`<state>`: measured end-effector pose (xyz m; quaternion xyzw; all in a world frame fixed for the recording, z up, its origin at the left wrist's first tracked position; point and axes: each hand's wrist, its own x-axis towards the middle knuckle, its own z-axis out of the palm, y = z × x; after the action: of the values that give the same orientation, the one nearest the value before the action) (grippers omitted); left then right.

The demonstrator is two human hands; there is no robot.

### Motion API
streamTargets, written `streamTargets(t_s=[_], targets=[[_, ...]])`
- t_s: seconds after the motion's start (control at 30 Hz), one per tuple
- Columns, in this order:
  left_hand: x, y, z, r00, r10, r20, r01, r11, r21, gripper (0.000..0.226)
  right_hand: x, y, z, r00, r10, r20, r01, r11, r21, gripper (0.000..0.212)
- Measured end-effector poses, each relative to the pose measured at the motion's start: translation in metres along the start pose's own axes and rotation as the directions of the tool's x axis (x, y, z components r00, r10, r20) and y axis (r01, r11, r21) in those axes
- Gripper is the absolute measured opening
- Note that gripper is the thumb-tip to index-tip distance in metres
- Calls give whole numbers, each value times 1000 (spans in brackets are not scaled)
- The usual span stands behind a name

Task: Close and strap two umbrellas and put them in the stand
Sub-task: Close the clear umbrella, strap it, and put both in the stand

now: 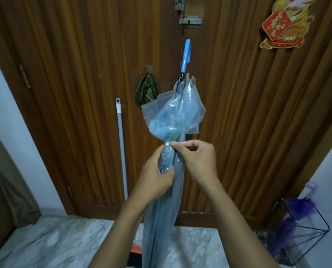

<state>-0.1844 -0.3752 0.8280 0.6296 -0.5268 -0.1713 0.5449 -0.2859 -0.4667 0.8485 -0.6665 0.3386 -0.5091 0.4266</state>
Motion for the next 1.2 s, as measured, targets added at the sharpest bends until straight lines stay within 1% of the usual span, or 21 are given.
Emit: streamTargets(t_s=[0.1, 0.23, 0.33, 0.4, 0.5, 0.63, 0.7, 0.77, 0.83, 0.9, 0.97, 1.07, 1.13, 1.2], targets=[[-4, 2, -3, 999, 22, 32, -22, 1000, 16, 65, -3, -5, 8, 1000, -22, 11, 23, 999, -27, 9], [-5, -4, -11, 999, 32, -8, -32, 998, 48, 65, -5, -3, 11, 995, -6, 102, 9, 1000, -28, 3], [-2, -14, -15, 998, 36, -58, -36, 999, 11, 60, -4, 0, 13, 984, 5, 181, 0, 1000, -25, 3], [-2, -18, -19, 997, 15, -80, -18, 999, -46, 61, -1, 1, 12, 983, 13, 185, -16, 1000, 12, 4], [-2, -20, -24, 997, 10, -76, -17, 995, -97, 61, 4, 2, 7, 981, 66, 180, -86, 990, 107, 10], [-4, -18, -26, 997, 2, -78, -15, 986, -169, 59, 6, 1, -1, 949, 80, 305, -143, 971, 190, 11], [-5, -18, -26, 998, -1, -68, -11, 982, -189, 58, 6, 1, -5, 937, 75, 340, -158, 963, 221, 12], [-5, -18, -26, 998, -9, -66, -5, 979, -203, 58, 7, 1, -9, 943, 70, 325, -139, 971, 192, 17], [-5, -18, -27, 997, -18, -69, 3, 977, -212, 58, 5, 1, -13, 952, 74, 296, -114, 986, 118, 22], [-5, -18, -27, 997, -29, -66, 12, 971, -240, 58, 4, 2, -17, 948, 63, 312, -79, 996, 36, 21], [-6, -18, -28, 998, -43, -49, 27, 957, -289, 58, 6, 5, -23, 934, 46, 354, -49, 999, 0, 19], [-10, -16, -30, 996, -82, -20, 67, 909, -410, 58, 10, 7, -27, 924, 58, 379, -60, 998, -5, 19], [-13, -14, -31, 994, -103, 47, 113, 868, -484, 58, 10, 8, -26, 924, 51, 380, -55, 998, -1, 15], [-15, -11, -33, 985, -97, 146, 160, 833, -530, 58, 8, 8, -23, 925, 38, 377, -55, 998, 36, 18]])
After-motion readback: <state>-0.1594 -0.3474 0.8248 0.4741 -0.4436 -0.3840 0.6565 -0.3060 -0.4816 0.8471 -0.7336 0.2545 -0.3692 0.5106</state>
